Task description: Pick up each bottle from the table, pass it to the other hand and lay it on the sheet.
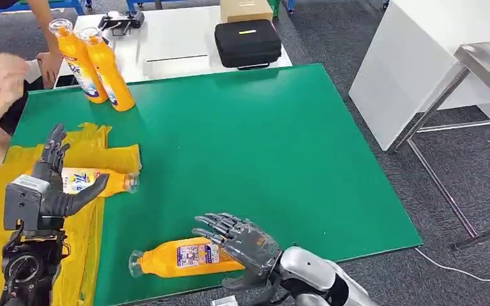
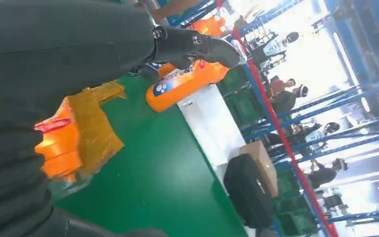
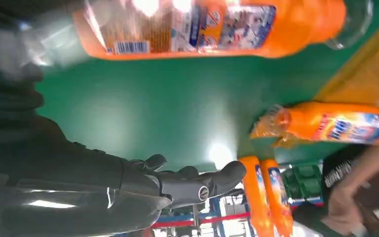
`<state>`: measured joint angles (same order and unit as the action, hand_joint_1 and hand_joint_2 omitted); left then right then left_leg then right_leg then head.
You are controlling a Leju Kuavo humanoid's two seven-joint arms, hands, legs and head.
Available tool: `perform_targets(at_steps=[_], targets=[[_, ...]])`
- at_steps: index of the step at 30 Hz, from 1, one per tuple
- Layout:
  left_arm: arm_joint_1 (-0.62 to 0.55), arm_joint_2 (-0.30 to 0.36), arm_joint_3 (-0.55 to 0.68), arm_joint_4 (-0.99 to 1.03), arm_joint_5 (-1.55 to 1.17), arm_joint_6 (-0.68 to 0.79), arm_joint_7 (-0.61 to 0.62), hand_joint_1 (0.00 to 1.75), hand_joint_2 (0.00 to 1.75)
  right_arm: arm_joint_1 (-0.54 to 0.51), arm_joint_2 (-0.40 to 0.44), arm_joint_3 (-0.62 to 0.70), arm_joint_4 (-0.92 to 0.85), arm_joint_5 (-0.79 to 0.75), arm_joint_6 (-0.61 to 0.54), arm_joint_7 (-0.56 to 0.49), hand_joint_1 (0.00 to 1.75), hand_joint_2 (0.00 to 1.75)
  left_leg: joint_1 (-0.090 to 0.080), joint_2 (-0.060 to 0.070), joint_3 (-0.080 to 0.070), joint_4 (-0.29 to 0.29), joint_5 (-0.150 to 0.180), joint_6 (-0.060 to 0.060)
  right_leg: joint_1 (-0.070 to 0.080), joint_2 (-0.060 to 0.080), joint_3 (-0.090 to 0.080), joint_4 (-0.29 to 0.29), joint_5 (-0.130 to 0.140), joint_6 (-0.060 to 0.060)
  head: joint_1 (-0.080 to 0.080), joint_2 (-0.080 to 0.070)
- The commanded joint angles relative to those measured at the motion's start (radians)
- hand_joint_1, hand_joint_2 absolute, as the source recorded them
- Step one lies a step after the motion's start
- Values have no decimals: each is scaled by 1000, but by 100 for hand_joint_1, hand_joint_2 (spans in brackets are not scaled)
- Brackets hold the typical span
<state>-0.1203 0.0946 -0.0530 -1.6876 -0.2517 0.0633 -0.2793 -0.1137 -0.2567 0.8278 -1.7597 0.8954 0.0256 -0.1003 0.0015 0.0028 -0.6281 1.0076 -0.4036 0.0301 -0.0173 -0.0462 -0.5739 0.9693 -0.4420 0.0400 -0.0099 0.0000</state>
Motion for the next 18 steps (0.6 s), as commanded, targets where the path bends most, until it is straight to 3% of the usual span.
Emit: perform_targets(at_steps=[1, 10, 18], targets=[[20, -69, 6, -147, 98, -21, -26, 0, 175, -124, 19, 114, 220, 97, 57, 35, 0, 175, 1, 2, 4, -1, -2, -1, 1, 4, 4, -2, -1, -2, 0, 0], [19, -64, -1, -147, 100, -22, -23, 0, 175, -132, 24, 104, 242, 92, 53, 15, 0, 175, 1, 1, 4, -1, -1, -1, 0, 3, 4, -1, -1, -1, 0, 0], [34, -85, -35, -249, 95, -56, -37, 0, 175, -189, 71, 153, 373, 152, 82, 73, 0, 175, 1, 2, 4, -1, -1, -1, 1, 4, 4, -2, -1, -1, 0, 0]])
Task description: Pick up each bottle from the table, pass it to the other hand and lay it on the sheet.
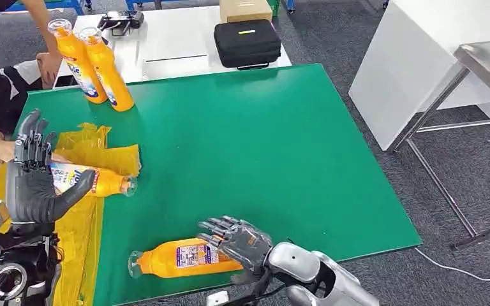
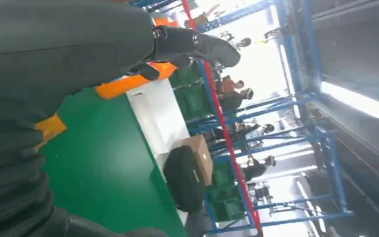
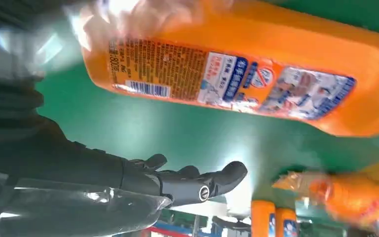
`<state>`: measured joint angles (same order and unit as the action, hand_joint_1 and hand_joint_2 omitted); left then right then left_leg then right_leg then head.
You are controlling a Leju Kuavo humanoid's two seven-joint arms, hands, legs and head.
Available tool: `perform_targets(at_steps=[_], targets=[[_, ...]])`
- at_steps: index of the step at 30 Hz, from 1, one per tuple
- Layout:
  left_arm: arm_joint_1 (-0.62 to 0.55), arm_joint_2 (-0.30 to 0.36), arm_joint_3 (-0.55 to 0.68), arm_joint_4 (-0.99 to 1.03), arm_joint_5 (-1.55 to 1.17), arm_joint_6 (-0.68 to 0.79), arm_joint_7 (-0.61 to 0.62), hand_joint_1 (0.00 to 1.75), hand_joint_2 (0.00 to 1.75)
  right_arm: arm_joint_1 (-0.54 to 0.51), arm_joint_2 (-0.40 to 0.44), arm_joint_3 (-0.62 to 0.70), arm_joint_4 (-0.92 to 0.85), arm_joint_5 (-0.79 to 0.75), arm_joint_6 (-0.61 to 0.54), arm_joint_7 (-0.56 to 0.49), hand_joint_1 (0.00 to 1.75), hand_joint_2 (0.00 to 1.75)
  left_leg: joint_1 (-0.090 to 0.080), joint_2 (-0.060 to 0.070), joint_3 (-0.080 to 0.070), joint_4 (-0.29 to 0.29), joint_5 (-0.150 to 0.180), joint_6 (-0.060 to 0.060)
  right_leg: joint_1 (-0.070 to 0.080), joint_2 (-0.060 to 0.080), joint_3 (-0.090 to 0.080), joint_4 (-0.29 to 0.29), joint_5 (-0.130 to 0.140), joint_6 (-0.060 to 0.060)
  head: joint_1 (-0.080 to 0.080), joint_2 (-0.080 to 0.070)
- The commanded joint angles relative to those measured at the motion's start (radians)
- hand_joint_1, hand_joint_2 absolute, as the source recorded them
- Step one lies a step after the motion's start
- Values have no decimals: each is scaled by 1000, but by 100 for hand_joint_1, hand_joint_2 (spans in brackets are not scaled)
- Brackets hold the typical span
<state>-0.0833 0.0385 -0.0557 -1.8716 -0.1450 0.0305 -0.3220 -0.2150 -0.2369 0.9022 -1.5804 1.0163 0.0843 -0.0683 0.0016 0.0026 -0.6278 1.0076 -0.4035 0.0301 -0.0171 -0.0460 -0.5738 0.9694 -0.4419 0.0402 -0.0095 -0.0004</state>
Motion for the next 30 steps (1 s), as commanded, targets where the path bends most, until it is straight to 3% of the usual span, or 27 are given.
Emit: perform_targets(at_steps=[1, 7, 10, 11, 21, 22, 23, 24, 30], targets=[[-3, -29, -35, -66, -14, -26, 7, 0, 175, -93, 56, 87, 208, 37, 30, 46, 0, 175, 1, 2, 7, -1, -3, -2, 1, 6, 8, -2, -2, -2, 0, 0], [11, -29, -54, -75, -38, -34, -1, 0, 175, -87, 102, 82, 316, 64, 38, 80, 0, 175, 1, 1, 4, -1, -1, -1, 1, 3, 4, -2, 0, -1, 0, 0], [5, -31, -62, -86, -48, -37, -3, 0, 175, -97, 118, 81, 359, 66, 54, 94, 0, 175, 1, 2, 12, -2, -4, -3, 1, 8, 12, -4, -3, -4, 0, 0], [6, -31, -63, -91, -58, -33, -2, 0, 175, -98, 121, 79, 367, 66, 53, 93, 0, 175, 1, 1, 4, -1, -1, -1, 1, 3, 5, -2, -1, -2, 0, 0], [20, -31, -66, -127, -84, -25, -10, 0, 175, -99, 120, 72, 374, 78, 70, 115, 0, 175, 1, 1, 7, -1, -1, -2, 1, 4, 6, -2, -1, -2, 0, 0], [19, -32, -66, -128, -84, -25, -10, 0, 175, -98, 119, 72, 375, 78, 70, 115, 40, 175, 1, 1, 10, -2, -2, -2, 1, 5, 9, -2, -2, -3, 0, 0], [20, -32, -66, -131, -84, -24, -10, 0, 175, -99, 121, 72, 379, 79, 71, 115, 141, 175, 1, 1, 8, -1, -1, -2, 1, 4, 7, -2, -1, -2, 0, 0], [20, -32, -65, -131, -84, -24, -10, 0, 175, -99, 120, 72, 380, 79, 70, 115, 169, 175, 2, 1, 7, -1, -1, -2, 1, 4, 6, -2, 0, -2, 0, 0], [27, -30, -63, -129, -84, -24, -11, 0, 175, -97, 124, 63, 382, 73, 66, 115, 175, 175, 1, 1, 10, -2, -1, -2, 1, 5, 8, -2, -1, -2, -1, 0]])
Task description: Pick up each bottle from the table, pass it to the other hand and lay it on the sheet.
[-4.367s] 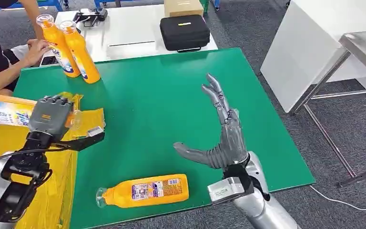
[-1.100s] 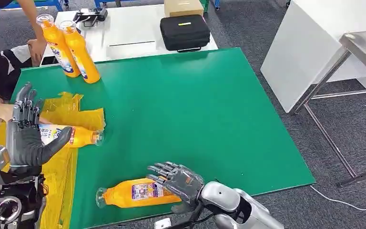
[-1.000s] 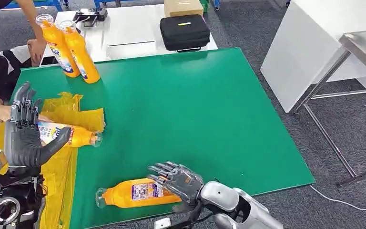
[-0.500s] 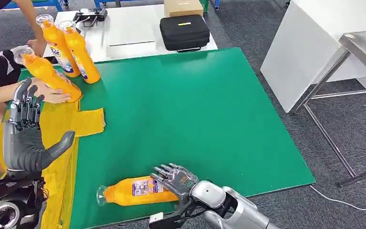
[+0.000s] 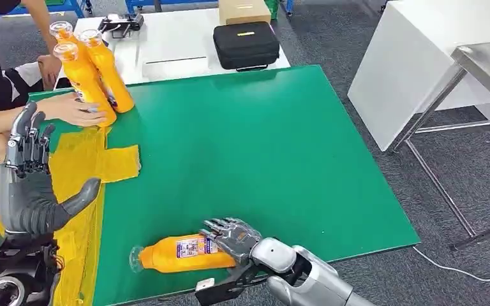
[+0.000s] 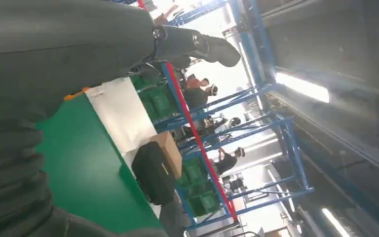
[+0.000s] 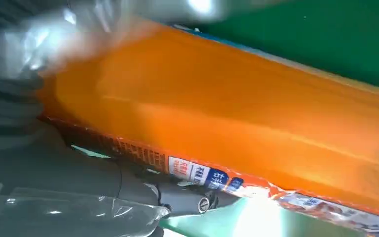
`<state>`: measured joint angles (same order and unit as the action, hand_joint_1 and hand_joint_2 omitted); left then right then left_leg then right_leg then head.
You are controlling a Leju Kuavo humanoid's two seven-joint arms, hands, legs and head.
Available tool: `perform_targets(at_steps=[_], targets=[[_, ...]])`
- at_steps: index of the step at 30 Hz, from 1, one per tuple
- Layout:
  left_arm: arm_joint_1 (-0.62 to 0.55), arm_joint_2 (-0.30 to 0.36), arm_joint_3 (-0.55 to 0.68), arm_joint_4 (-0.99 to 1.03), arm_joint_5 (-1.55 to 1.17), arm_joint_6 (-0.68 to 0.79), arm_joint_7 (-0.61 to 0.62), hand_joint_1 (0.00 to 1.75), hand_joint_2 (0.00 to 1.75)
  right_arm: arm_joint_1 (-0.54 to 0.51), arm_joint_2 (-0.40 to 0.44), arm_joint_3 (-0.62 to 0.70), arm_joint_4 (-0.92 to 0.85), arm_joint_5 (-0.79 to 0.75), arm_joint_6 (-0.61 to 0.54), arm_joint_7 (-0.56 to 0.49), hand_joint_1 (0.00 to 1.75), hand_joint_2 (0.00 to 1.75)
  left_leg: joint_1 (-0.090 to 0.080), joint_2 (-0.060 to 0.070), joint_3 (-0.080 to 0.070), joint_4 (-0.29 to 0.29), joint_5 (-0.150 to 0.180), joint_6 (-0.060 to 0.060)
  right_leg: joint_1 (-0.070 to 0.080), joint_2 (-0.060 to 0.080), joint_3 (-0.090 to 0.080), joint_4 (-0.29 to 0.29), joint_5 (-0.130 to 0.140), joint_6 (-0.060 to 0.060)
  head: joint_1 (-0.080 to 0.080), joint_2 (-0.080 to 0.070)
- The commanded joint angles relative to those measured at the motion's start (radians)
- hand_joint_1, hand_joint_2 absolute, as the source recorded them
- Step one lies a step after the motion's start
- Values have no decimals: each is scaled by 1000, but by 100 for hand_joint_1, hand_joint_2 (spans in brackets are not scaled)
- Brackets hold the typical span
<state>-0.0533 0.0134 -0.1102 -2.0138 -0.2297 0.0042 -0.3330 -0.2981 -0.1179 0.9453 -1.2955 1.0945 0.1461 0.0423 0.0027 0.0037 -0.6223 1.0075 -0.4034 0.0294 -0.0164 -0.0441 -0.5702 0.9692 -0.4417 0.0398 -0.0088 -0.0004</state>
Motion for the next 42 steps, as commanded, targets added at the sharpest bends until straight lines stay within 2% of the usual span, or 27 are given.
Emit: perform_targets(at_steps=[1, 11, 14, 16, 17, 18, 20, 22, 26, 28, 29, 30, 31, 32, 33, 37, 42], targets=[[-3, -5, -8, 13, 1, 2, 0, 0, 175, -14, 5, 20, 97, -5, 4, 4, 175, 175, 1, 0, 6, -2, -2, -2, 0, 4, 7, -3, -2, -2, 0, 0], [7, -11, -8, -2, 0, 5, 2, 0, 175, 11, 3, -52, 45, -25, -58, 24, 175, 175, 0, -1, 6, -1, -2, -2, 0, 3, 7, -2, -2, -2, -1, 0], [35, -13, 1, -34, 32, -12, 13, 0, 175, 105, 32, -167, -63, -51, -219, 85, 175, 175, 0, -2, 3, -1, -1, -1, 0, 0, 5, -1, -1, -1, -1, 0], [35, -9, 0, -35, 29, -12, 70, 0, 175, 143, 40, -260, -135, -116, -333, 55, 175, 175, 0, -2, 8, -1, -3, -2, 0, 2, 9, -2, -4, -3, -1, 0], [34, -7, -1, -32, 29, -12, 70, 0, 175, 144, 36, -266, -146, -121, -330, 51, 175, 175, 0, -2, 2, 0, -1, -1, 0, 1, 4, 0, -2, -2, -1, 0], [24, 11, -19, -12, 28, -29, 134, 0, 175, 161, 46, -314, -179, -173, -412, -5, 175, 175, -1, -2, 0, 0, -1, -1, -1, 0, 2, 0, -1, -1, -1, 0], [6, 30, -49, 22, 15, -37, 163, 0, 175, 182, 62, -389, -236, -285, -519, -106, 175, 175, 0, -2, 3, 1, -3, -2, -1, 2, 5, 0, -3, -2, -1, 0], [-3, 38, -73, 34, 13, -36, 162, 0, 175, 191, 64, -420, -269, -349, -577, -170, 175, 175, -1, -4, 1, 0, -2, -2, -1, 0, 3, 0, -3, -2, -1, 0], [-6, 45, -84, 34, 18, -39, 165, 0, 175, 198, 64, -426, -285, -377, -593, -199, 175, 175, -1, -3, 0, 0, -1, -1, -1, 0, 1, -1, -1, -1, -1, 0], [-9, 60, -100, 40, 77, -72, 193, 0, 175, 208, 73, -448, -291, -455, -674, -296, 175, 175, 0, -3, 4, -1, -2, -2, -1, 1, 5, -1, -3, -2, -1, 0], [-11, 66, -113, 50, 120, -91, 194, 0, 175, 216, 77, -466, -308, -496, -728, -344, 175, 175, -1, -3, 0, -1, -1, -1, -1, 0, 1, -1, -1, -1, -1, 0], [-16, 72, -123, 58, 142, -103, 195, 0, 175, 222, 77, -482, -320, -513, -764, -367, 175, 175, 0, -4, 3, -1, -2, -2, 0, 0, 5, -1, -3, -2, -1, 0], [-20, 79, -133, 67, 145, -105, 195, 0, 175, 228, 78, -496, -331, -533, -797, -390, 175, 175, -1, -4, -1, -1, -1, -1, -1, -1, 0, 0, -2, -2, -1, 0], [-26, 82, -144, 75, 147, -106, 195, 0, 175, 233, 80, -514, -344, -552, -831, -407, 175, 175, 0, -4, 6, -1, -3, -3, -1, 2, 7, -1, -5, -4, -1, 0], [-29, 83, -149, 79, 153, -108, 195, 0, 175, 234, 82, -522, -348, -559, -842, -410, 175, 175, -1, -4, -1, -1, -1, -1, -1, -2, 0, -1, -2, -1, -1, 0], [-56, 101, -199, 101, 191, -128, 195, 0, 175, 229, 112, -558, -339, -608, -844, -469, 175, 175, -1, -3, 2, -1, -2, -2, -1, 1, 3, -1, -2, -2, -1, 0], [-58, 102, -203, 104, 197, -131, 199, 0, 175, 227, 115, -559, -335, -607, -844, -474, 175, 175, 0, -2, -1, -1, -1, -1, 0, 0, 0, -1, -1, -1, 0, 0]])
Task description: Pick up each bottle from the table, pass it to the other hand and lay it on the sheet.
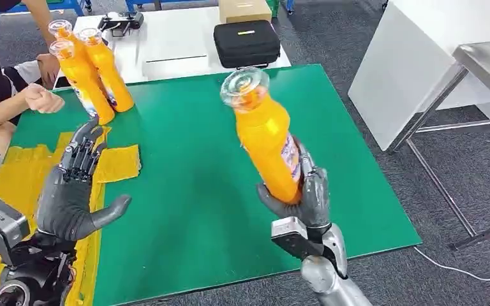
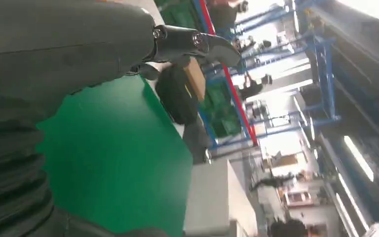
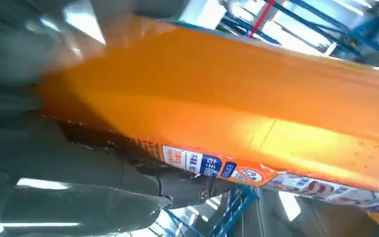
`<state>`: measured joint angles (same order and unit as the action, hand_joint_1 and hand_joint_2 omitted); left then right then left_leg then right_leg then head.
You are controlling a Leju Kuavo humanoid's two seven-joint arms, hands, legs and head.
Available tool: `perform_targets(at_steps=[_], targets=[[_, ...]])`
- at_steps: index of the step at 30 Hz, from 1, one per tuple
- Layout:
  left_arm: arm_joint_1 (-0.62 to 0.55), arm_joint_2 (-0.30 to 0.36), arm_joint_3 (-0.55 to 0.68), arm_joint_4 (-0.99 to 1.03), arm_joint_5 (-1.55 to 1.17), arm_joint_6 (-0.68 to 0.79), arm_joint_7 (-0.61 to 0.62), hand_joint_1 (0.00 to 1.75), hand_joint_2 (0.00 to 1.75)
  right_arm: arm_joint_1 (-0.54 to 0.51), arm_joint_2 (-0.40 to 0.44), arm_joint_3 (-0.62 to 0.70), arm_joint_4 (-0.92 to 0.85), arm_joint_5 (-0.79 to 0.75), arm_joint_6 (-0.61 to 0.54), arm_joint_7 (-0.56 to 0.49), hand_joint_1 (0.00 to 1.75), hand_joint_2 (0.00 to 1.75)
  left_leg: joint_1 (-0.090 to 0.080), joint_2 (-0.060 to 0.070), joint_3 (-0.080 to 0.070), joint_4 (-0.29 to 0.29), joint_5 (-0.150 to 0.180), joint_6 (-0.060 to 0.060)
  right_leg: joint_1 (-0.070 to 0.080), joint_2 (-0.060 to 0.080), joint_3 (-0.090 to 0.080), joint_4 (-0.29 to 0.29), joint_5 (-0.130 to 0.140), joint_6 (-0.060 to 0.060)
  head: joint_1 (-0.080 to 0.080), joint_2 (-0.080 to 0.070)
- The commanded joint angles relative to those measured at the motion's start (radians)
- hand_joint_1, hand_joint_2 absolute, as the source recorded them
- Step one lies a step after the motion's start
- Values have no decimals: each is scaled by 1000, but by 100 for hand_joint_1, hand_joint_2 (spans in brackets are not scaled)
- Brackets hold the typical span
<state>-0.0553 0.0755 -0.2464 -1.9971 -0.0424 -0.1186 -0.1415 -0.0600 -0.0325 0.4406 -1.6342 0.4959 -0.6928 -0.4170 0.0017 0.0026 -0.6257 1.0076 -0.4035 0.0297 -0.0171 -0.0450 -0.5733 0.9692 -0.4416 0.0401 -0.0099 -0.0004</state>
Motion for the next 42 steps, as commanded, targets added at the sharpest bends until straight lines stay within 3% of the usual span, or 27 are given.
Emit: perform_targets(at_steps=[1, 8, 9, 13, 14, 19, 28, 36, 37, 38, 42], targets=[[-67, 45, -81, 95, 18, -19, 13, 0, 175, -18, 39, -56, 18, 20, -5, -23, 175, 175, 1, -1, 4, -1, -1, -2, 0, 2, 5, -1, -2, -2, 0, 0], [-127, 48, -156, 145, 82, -77, 35, 0, 175, -73, 62, -34, 92, 56, -5, -25, 175, 175, 1, -1, 8, -1, -2, -2, 1, 3, 9, -2, -3, -3, 0, 0], [-141, 51, -172, 153, 87, -84, 37, 0, 175, -88, 55, -11, 106, 56, -5, -13, 175, 175, 0, 0, 2, -1, 0, -1, 0, 1, 3, -1, 0, -1, 0, 0], [-183, 46, -200, 177, 114, -97, 44, 0, 175, -138, 43, 67, 166, 91, 23, 38, 175, 175, 1, 1, 8, -1, -2, -2, 0, 5, 9, -2, -2, -3, 0, 0], [-196, 44, -210, 188, 122, -101, 45, 0, 175, -161, 36, 103, 207, 116, 42, 55, 175, 175, 1, 0, 2, -1, 0, -1, 1, 2, 3, -1, 0, -1, 0, 0], [-221, 39, -228, 207, 148, -109, 44, 0, 175, -234, 19, 210, 322, 122, 105, 54, 175, 175, 1, 2, 6, -2, -1, -2, 1, 5, 7, -2, 0, -2, 0, 0], [-242, 47, -246, 225, 178, -112, 35, 0, 175, -259, -1, 292, 336, 124, 197, 85, 175, 175, 1, 0, 3, -1, 0, -1, 1, 2, 5, -1, 0, -1, 0, 0], [-234, 37, -242, 229, 188, -107, 38, 0, 175, -258, -7, 311, 333, 129, 211, 84, 175, 175, 1, -1, 3, -1, 0, -1, 0, 2, 5, -1, -1, -1, 0, 0], [-234, 37, -242, 229, 188, -107, 38, 0, 175, -258, -7, 311, 333, 129, 211, 84, 175, 175, 1, 0, 9, -1, -3, -2, 1, 5, 11, -2, -3, -3, 0, 0], [-234, 37, -242, 229, 188, -107, 38, 0, 175, -258, -7, 311, 333, 129, 211, 84, 175, 175, 1, -1, 2, -1, 0, -1, 1, 2, 4, -1, 0, -1, 0, 0], [-220, 26, -224, 225, 191, -105, 40, 0, 175, -264, -2, 324, 340, 135, 218, 84, 175, 175, 1, -1, 3, -1, 0, -1, 0, 1, 4, -1, -1, -1, 0, 0]])
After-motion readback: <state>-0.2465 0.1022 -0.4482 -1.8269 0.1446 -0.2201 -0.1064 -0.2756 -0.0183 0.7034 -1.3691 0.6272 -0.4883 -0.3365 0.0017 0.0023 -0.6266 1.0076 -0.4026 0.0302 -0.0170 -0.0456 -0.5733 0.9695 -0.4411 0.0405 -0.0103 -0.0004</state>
